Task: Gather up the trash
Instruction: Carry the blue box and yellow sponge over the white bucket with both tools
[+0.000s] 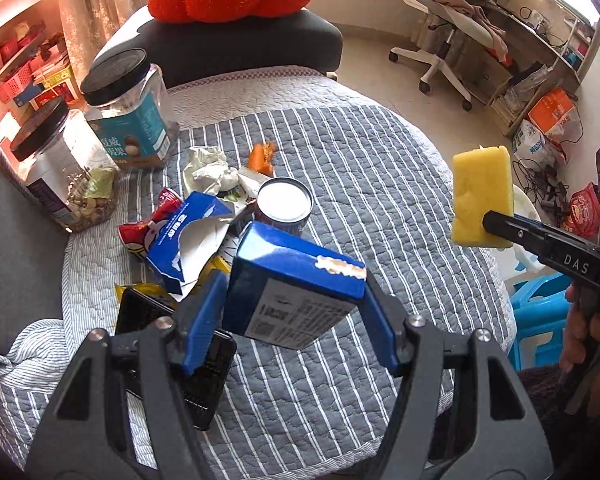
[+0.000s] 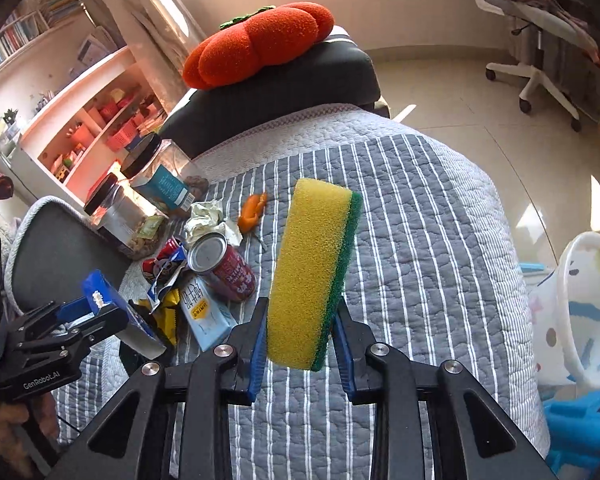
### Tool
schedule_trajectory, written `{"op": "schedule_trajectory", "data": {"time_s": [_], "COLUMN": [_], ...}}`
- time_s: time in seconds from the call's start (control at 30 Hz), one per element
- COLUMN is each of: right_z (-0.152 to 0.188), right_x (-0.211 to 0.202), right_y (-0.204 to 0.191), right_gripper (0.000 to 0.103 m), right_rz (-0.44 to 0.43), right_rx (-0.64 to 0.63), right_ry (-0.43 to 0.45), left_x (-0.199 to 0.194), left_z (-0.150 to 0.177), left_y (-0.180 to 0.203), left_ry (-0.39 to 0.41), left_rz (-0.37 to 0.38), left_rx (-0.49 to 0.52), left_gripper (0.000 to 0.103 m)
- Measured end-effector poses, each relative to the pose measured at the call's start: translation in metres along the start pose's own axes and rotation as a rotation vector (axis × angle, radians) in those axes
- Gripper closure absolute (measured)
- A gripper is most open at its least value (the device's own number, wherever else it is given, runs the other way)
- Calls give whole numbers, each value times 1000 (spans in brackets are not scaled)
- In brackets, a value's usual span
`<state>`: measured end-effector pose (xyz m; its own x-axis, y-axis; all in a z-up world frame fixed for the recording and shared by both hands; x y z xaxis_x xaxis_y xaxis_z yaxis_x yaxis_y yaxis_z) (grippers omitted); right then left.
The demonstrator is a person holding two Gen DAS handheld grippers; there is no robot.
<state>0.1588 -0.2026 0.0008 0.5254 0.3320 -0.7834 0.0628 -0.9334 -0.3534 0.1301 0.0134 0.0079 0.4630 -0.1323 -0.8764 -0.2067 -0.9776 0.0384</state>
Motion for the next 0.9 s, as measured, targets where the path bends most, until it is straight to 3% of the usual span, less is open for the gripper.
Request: {"op": "schedule_trajectory", "data": {"time_s": [0.3,0.57,0.9], "right_z": [13,33,57], "right_x": [-68,-108,-146], "right_y": [104,198,265], "right_gripper": [73,73,73], "right_rz": [113,217,239], "right_rx": [146,302,425], "right_ry": [47,57,80], "left_x": [14,23,46], "left_z": [-13,-30,-55], "left_y": [93,192,310], "left_ry": [-29,-30,-10], "left_rz": [135,204,275], "left_rx": [74,194,321], "left_gripper": [36,36,36]}}
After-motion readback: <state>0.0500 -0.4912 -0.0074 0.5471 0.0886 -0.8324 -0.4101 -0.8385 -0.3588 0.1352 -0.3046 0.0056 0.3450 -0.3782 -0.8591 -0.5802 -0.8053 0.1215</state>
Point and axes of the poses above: each gripper's, at about its wrist camera, not at the fingertips, and x roughly the way its jaws point, y to its right, z to its underside, the point moved 1 cm from there along x, roughly the way its jaws point, and after that the axes turned 5 degrees about -z, right-handed, at the moved point
